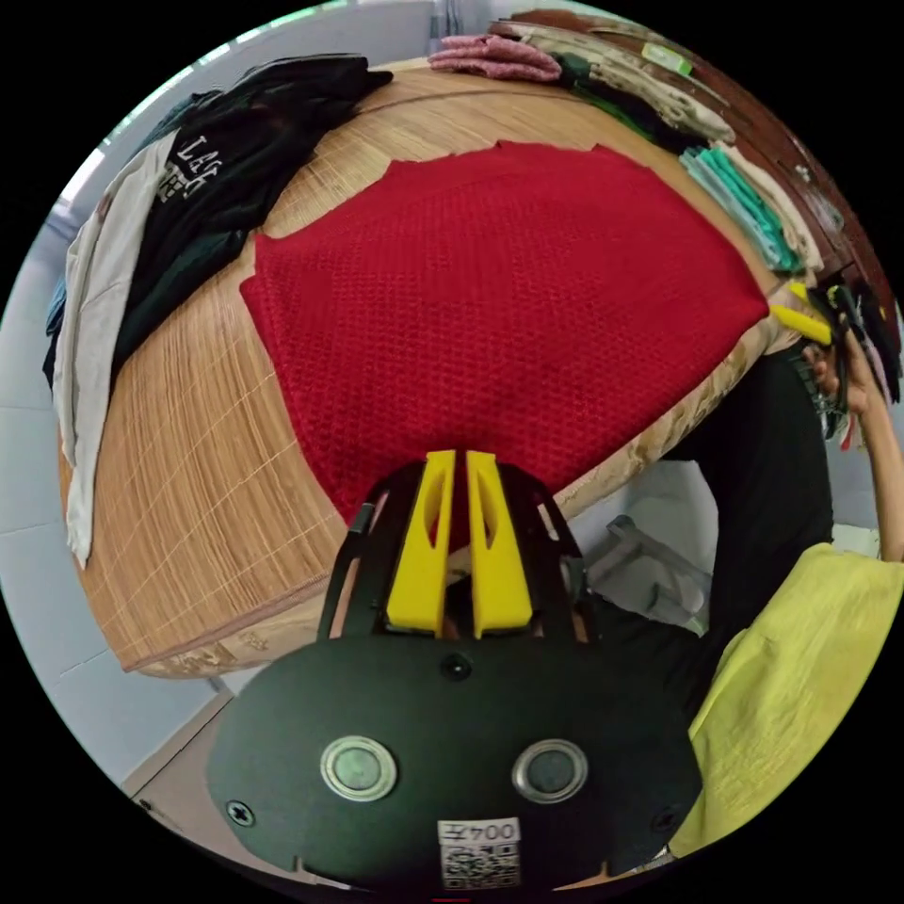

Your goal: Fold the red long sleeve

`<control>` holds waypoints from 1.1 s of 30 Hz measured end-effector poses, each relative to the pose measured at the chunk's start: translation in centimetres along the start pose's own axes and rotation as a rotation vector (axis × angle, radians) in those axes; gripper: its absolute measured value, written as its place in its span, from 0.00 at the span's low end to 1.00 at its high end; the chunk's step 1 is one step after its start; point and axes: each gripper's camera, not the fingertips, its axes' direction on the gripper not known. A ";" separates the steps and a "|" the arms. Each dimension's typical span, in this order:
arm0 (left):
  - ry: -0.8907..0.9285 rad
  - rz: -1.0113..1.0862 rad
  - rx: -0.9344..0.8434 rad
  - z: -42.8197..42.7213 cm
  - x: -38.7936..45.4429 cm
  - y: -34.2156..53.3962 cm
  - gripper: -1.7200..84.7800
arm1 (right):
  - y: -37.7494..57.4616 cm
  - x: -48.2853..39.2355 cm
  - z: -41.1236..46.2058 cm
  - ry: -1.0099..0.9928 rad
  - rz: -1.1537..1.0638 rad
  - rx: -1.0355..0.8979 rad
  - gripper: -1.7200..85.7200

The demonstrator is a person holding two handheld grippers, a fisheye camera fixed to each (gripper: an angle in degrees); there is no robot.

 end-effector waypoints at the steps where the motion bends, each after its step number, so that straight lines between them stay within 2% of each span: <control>1: 0.027 0.007 0.077 -1.7 0.5 0.5 0.11 | -0.1 0.9 -0.3 -0.016 0.019 -0.002 0.20; 7: 0.065 0.273 0.259 -7.9 10.4 -1.5 0.20 | -1.0 3.5 -0.4 -0.061 0.073 -0.041 0.19; 14: -0.006 0.601 0.241 -8.8 26.4 -6.9 0.23 | -2.4 5.1 -1.1 0.005 0.119 -0.025 0.13; 20: -0.105 0.751 0.259 -8.6 36.4 -9.4 0.22 | -2.4 4.2 -2.1 0.016 0.053 0.027 0.09; 27: -0.274 0.826 0.272 -6.7 44.7 -11.0 0.21 | -3.0 1.5 -2.9 0.028 -0.023 0.017 0.09; 31: -0.400 0.788 0.273 -5.1 47.6 -12.0 0.11 | -3.7 0.0 -2.8 0.027 -0.080 -0.010 0.10; 33: -0.304 0.716 0.251 -5.2 46.9 -12.6 0.07 | -4.2 -0.2 -3.0 0.031 -0.113 -0.030 0.11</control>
